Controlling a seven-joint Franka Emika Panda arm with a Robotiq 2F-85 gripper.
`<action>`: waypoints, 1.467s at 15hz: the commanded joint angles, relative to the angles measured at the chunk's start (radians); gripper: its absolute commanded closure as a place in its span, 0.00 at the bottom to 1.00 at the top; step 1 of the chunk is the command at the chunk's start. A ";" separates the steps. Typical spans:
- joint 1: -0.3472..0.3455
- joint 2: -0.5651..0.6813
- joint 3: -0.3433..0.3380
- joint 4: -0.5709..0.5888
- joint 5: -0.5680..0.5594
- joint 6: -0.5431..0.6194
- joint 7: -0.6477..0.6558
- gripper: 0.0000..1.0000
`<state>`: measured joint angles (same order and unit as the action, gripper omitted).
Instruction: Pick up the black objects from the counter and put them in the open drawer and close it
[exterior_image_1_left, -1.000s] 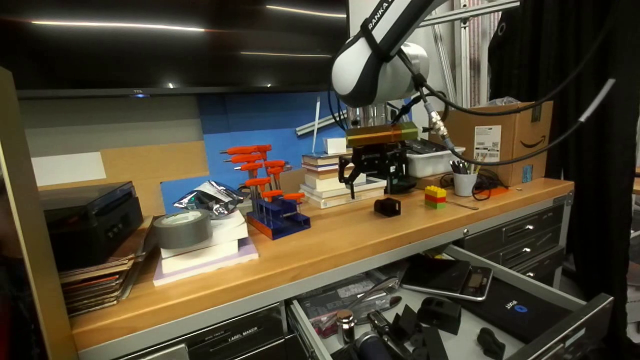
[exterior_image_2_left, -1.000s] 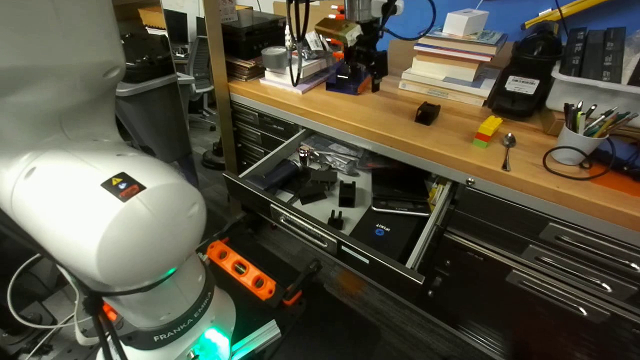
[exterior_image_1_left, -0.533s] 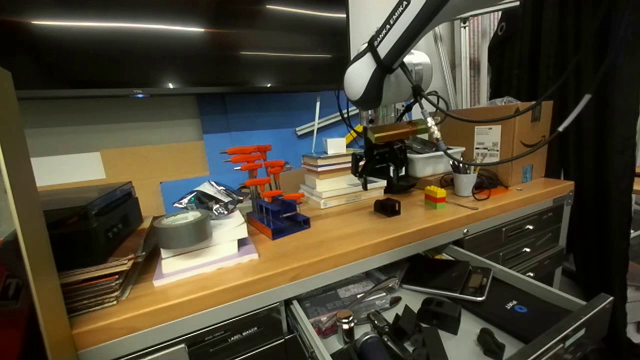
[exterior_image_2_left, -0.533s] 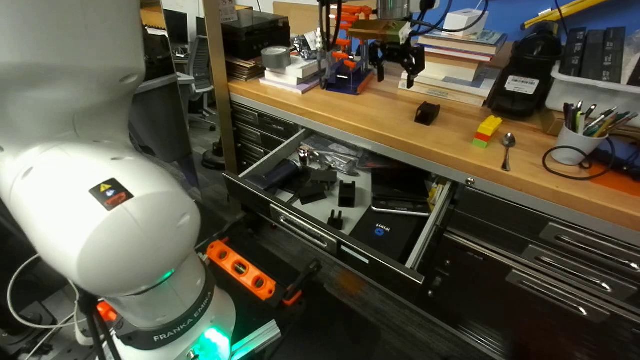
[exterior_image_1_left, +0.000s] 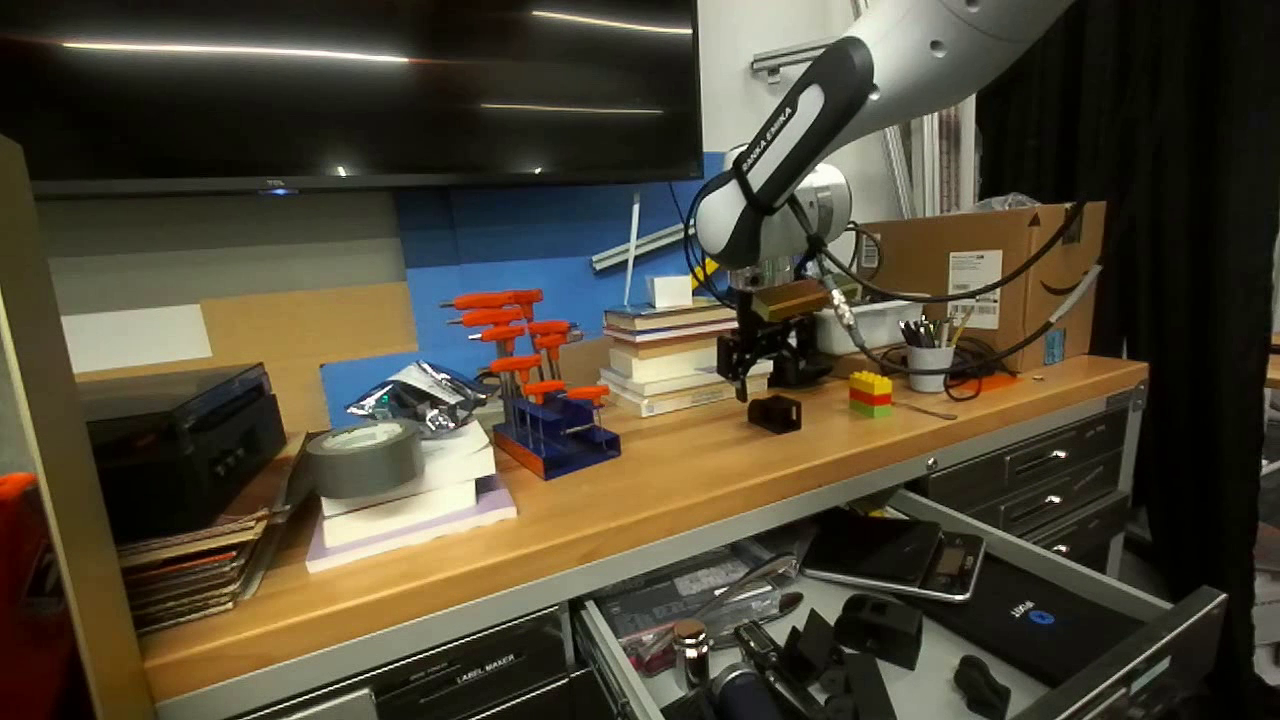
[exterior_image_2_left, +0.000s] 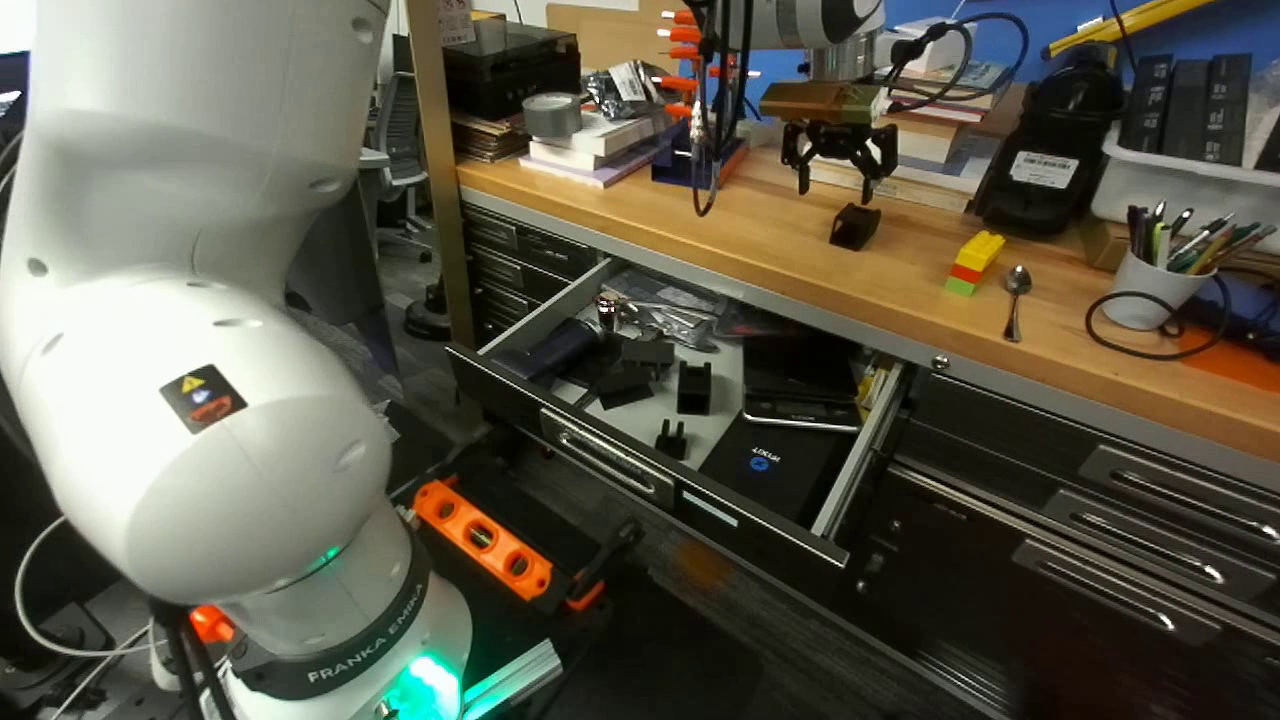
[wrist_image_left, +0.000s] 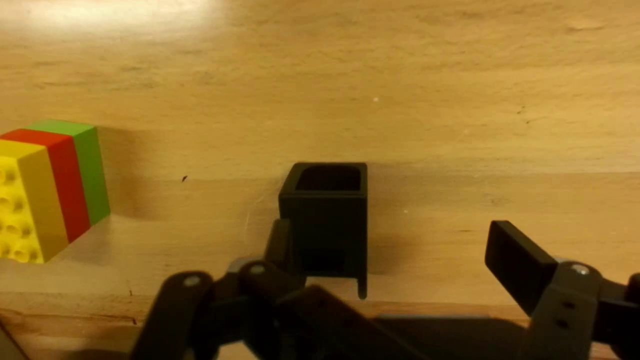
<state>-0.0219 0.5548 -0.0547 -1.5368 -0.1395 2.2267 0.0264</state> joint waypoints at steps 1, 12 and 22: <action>-0.032 0.108 0.004 0.149 0.020 -0.015 -0.061 0.00; -0.084 0.268 0.024 0.330 0.067 -0.066 -0.128 0.25; -0.066 0.243 0.011 0.355 0.076 -0.203 -0.089 0.72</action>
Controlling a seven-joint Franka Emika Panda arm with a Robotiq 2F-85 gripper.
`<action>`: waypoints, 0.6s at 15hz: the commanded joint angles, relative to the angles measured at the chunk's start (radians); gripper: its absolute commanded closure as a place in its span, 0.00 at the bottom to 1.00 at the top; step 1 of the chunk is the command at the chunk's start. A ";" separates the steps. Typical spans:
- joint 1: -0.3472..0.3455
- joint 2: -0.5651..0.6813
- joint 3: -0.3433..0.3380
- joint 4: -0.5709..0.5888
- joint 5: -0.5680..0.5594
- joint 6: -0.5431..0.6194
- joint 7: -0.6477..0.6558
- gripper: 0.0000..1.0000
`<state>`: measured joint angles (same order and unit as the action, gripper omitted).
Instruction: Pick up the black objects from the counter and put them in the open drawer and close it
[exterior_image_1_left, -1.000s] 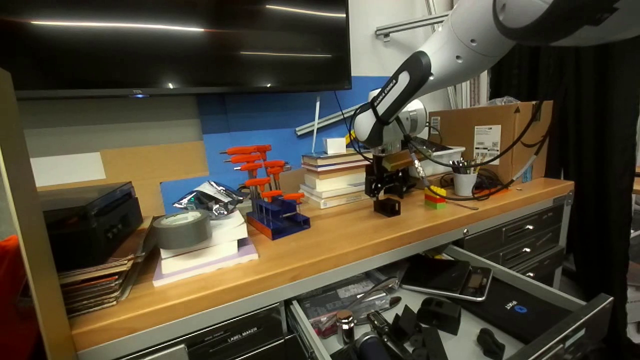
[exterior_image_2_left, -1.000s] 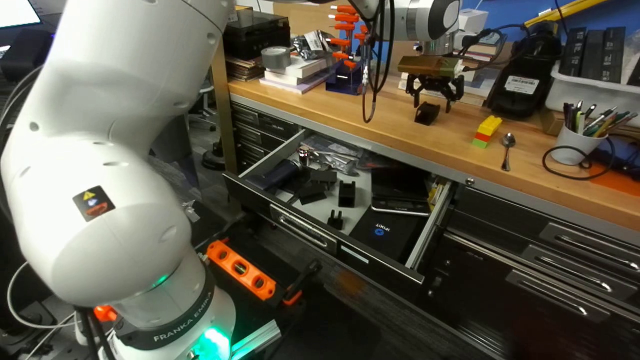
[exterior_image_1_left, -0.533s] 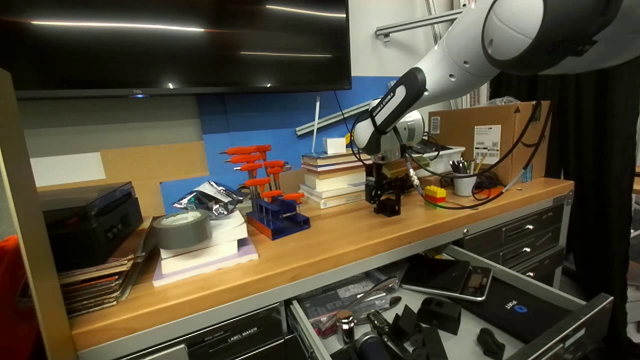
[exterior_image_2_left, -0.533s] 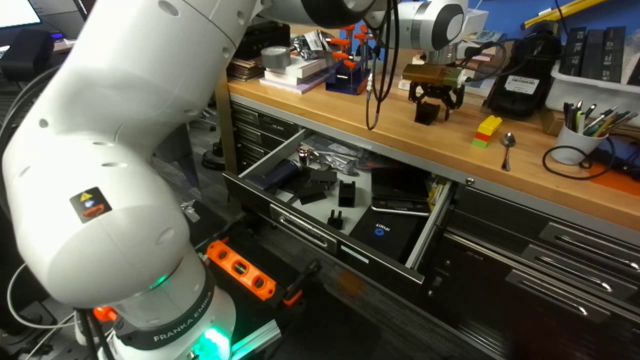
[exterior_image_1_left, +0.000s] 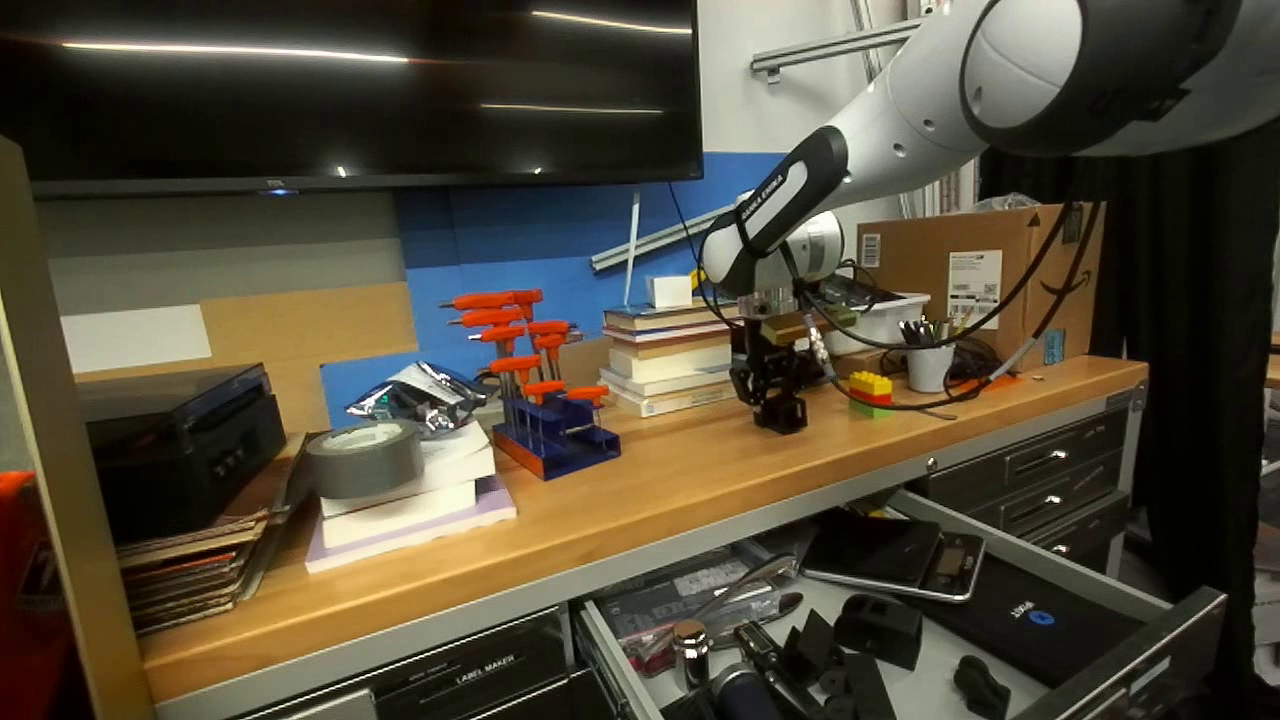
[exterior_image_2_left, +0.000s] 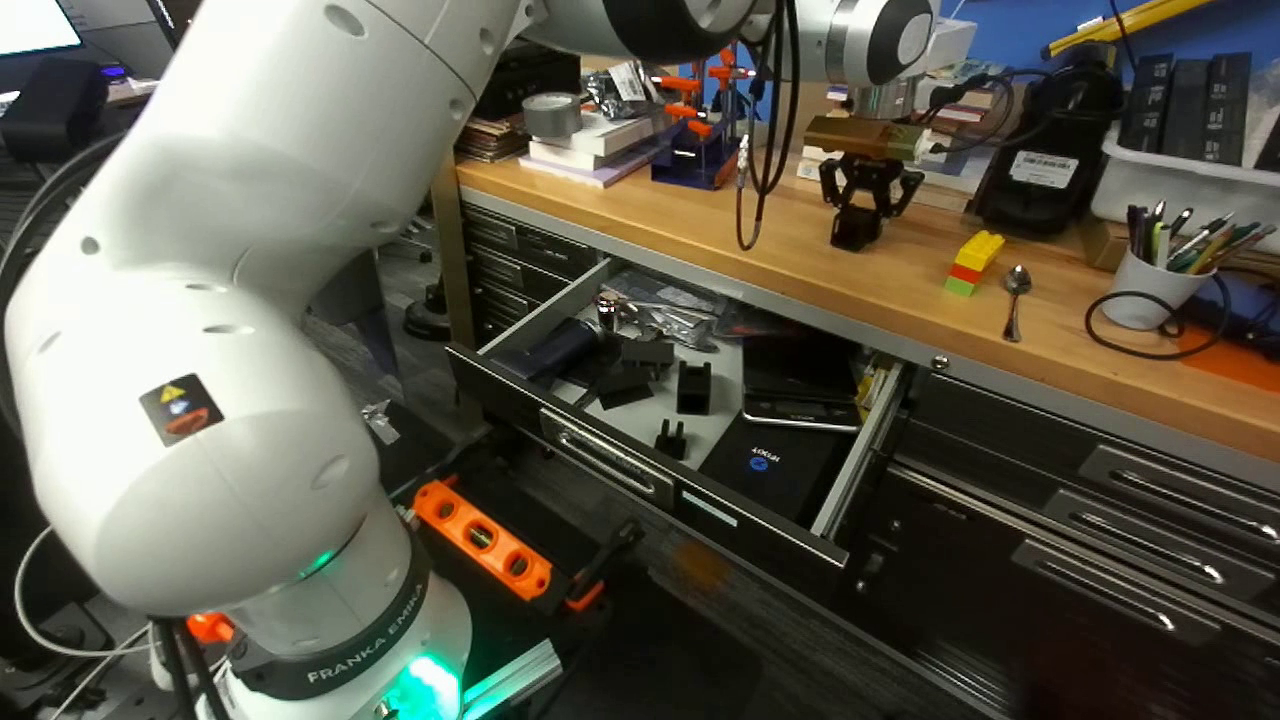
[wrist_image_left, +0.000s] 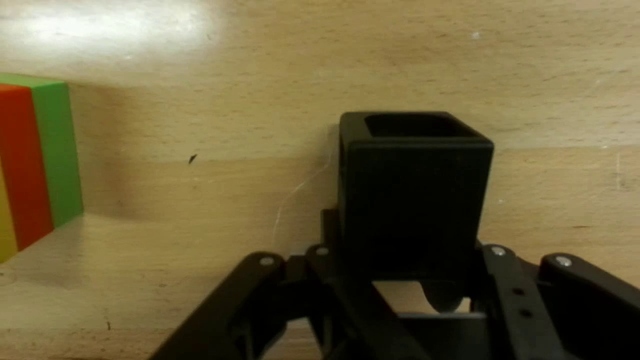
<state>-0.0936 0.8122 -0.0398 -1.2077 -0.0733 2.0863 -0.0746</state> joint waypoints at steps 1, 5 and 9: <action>0.007 -0.030 -0.004 0.009 0.010 -0.074 0.014 0.72; 0.022 -0.161 -0.010 -0.141 0.007 -0.064 0.062 0.72; 0.048 -0.325 -0.029 -0.334 -0.002 -0.040 0.177 0.72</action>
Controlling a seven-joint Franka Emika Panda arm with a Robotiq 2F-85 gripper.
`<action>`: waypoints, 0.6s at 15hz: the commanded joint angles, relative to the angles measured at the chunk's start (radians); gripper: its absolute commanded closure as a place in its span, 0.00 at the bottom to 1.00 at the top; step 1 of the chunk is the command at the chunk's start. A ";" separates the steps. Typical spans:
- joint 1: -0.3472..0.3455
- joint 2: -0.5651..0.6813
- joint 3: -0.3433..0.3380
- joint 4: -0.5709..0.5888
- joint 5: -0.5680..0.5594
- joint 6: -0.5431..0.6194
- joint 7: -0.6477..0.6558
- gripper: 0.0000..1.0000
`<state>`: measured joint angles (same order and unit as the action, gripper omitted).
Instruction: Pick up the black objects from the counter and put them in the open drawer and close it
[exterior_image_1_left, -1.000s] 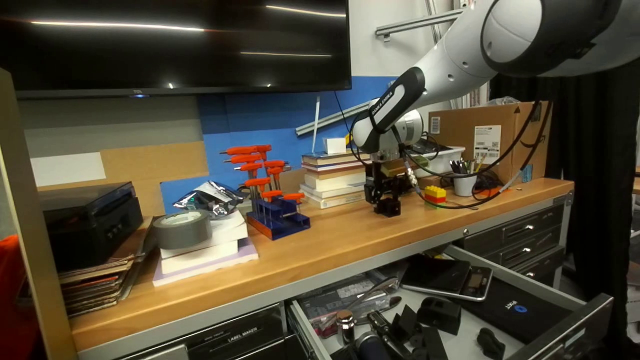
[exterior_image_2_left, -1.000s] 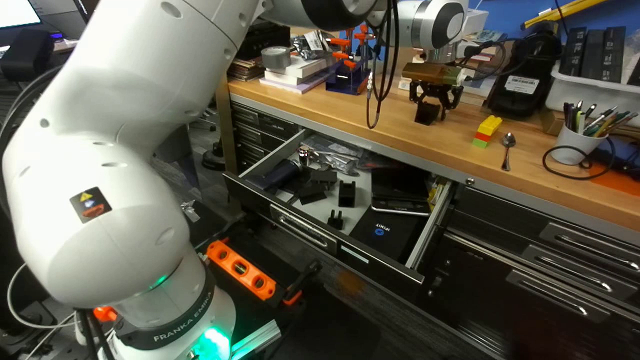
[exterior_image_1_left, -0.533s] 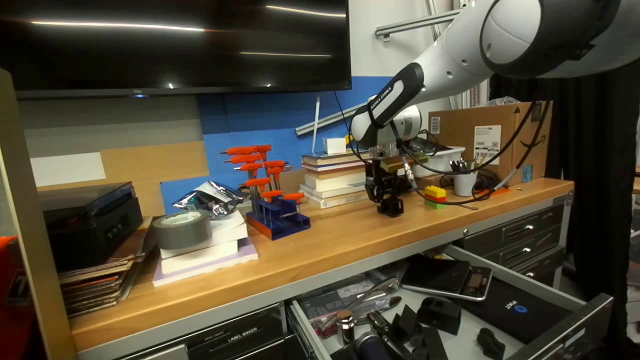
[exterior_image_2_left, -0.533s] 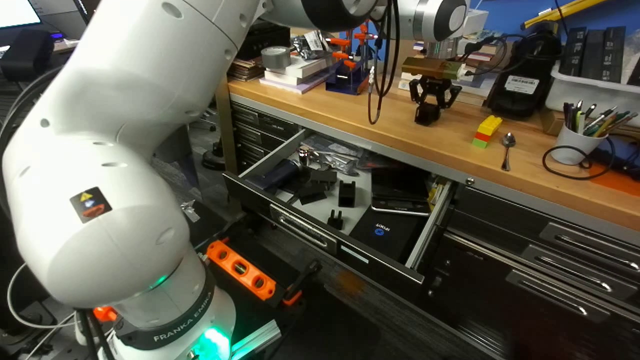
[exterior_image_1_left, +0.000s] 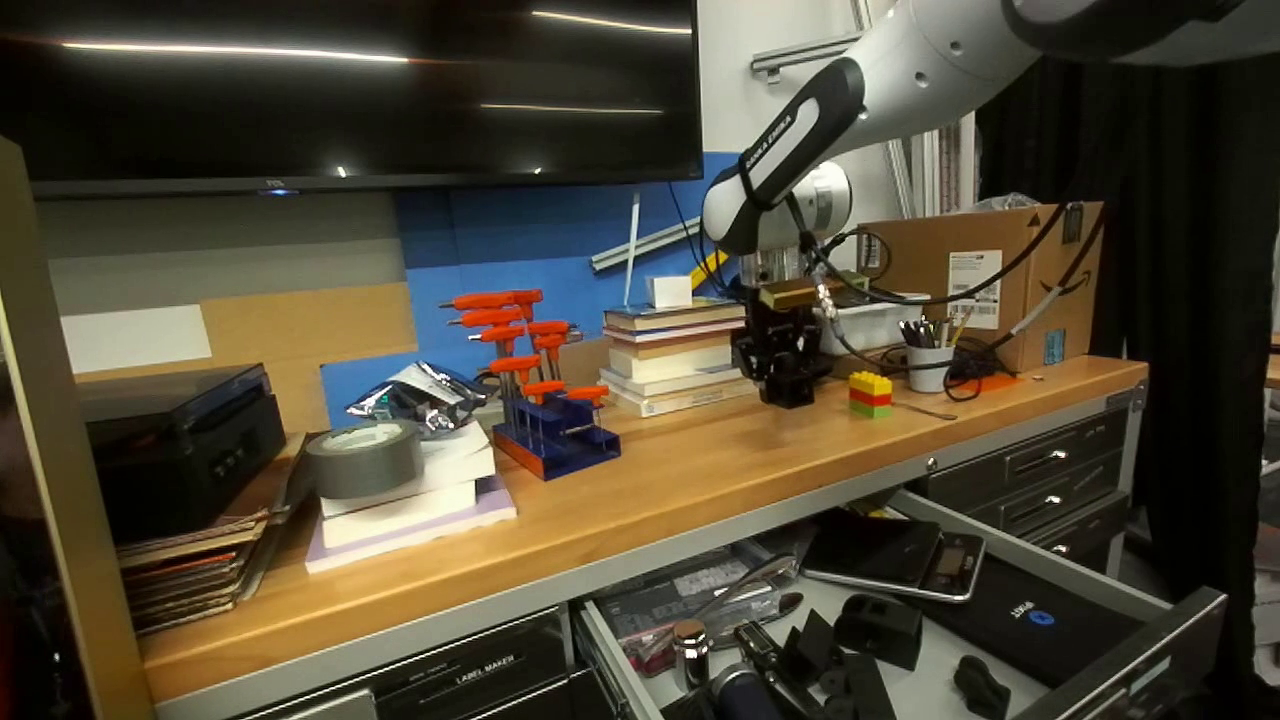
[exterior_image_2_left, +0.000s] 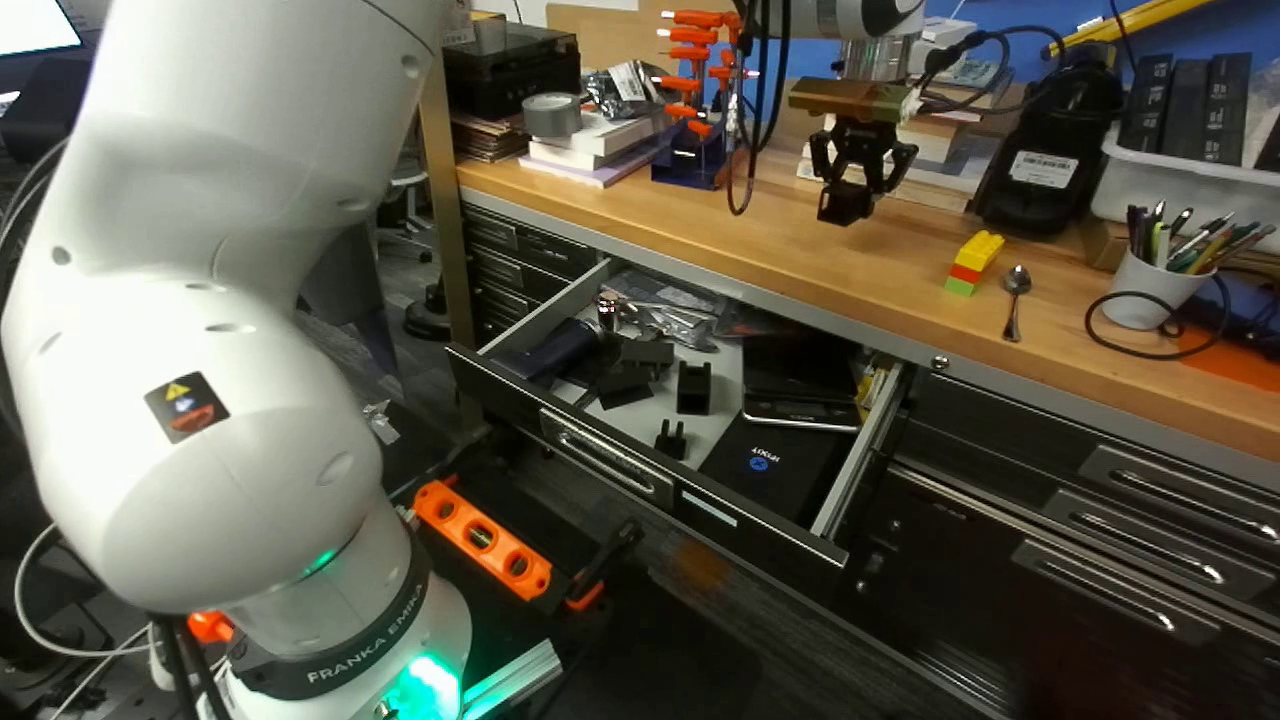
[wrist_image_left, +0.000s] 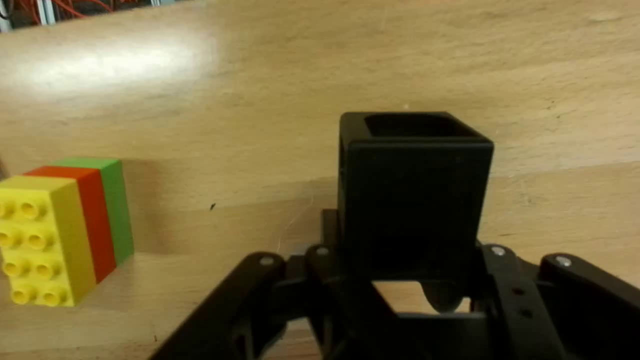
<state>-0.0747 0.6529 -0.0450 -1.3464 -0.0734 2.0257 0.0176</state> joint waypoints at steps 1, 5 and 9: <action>0.037 -0.205 -0.029 -0.242 -0.004 0.019 0.123 0.72; 0.084 -0.361 -0.056 -0.438 -0.030 0.033 0.332 0.72; 0.129 -0.503 -0.057 -0.647 -0.077 0.063 0.599 0.72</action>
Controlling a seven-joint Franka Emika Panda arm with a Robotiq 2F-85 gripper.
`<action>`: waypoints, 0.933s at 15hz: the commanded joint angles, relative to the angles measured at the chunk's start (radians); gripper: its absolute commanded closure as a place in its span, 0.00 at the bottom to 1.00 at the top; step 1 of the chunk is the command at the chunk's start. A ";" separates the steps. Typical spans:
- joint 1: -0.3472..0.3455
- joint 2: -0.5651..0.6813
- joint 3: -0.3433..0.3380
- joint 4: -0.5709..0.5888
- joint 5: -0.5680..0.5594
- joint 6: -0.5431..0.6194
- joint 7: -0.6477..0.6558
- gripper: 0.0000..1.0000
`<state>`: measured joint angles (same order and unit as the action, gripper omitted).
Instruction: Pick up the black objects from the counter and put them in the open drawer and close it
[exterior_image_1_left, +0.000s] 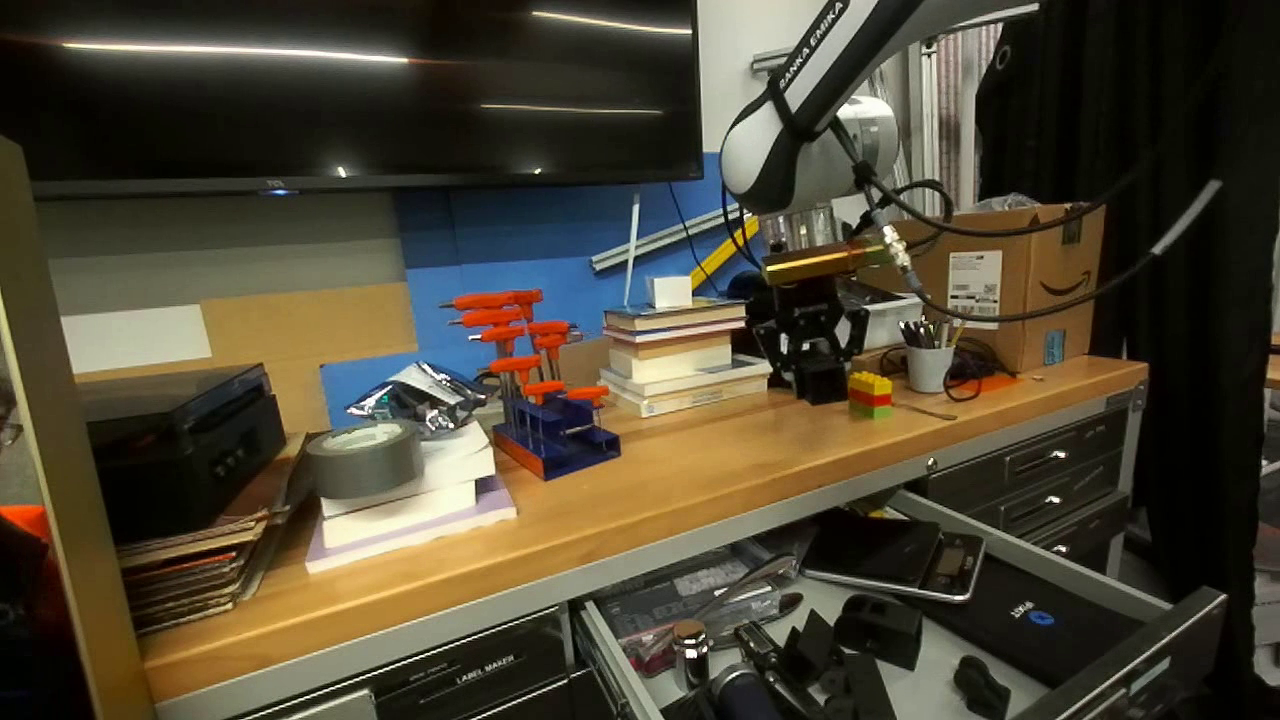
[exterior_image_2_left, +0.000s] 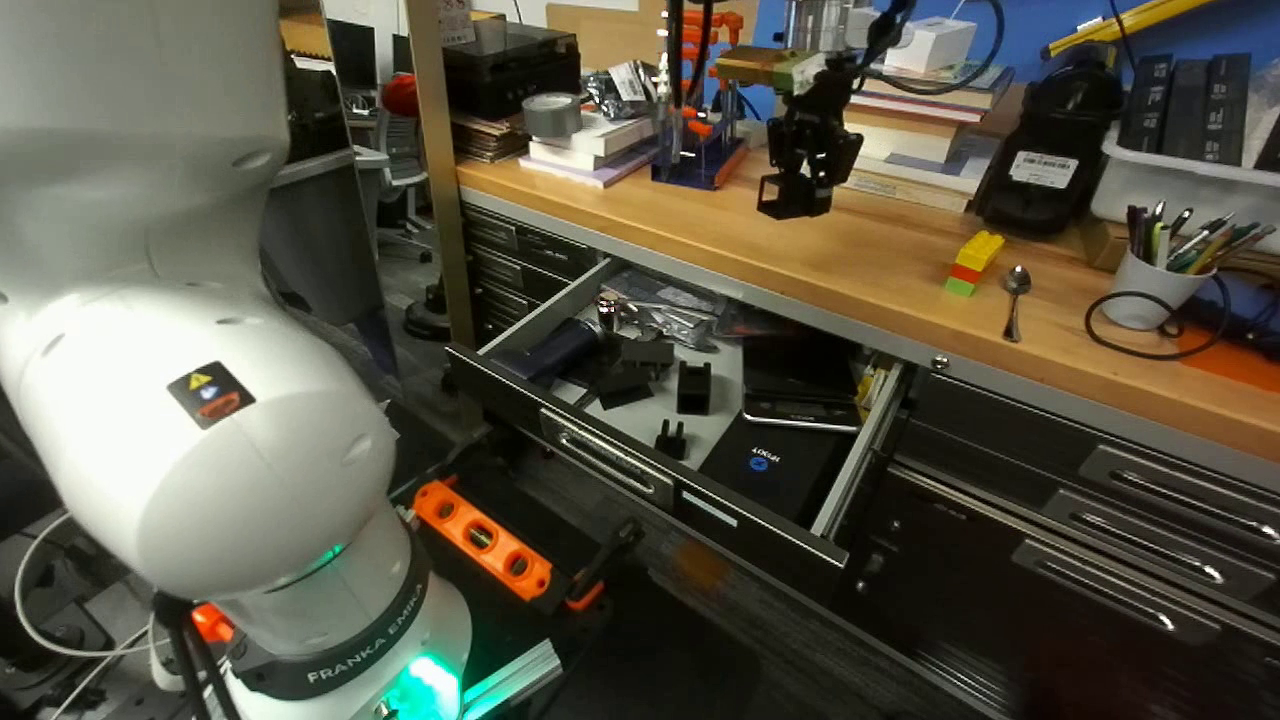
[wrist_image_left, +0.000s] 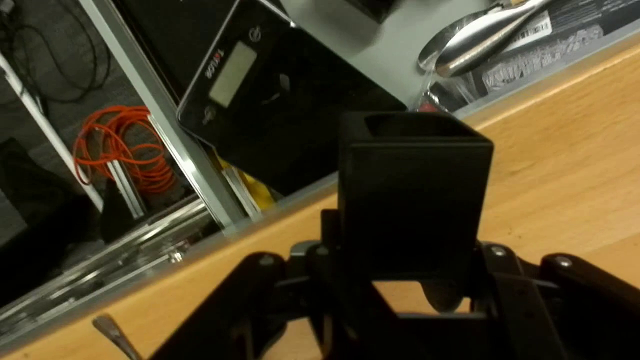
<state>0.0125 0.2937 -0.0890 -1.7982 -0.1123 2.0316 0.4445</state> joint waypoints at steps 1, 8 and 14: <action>0.051 -0.176 -0.009 -0.249 -0.055 0.071 0.241 0.72; 0.052 -0.320 0.045 -0.554 -0.123 0.152 0.630 0.72; 0.036 -0.350 0.071 -0.725 -0.100 0.219 0.813 0.72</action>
<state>0.0674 -0.0050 -0.0414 -2.4343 -0.2123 2.1976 1.1756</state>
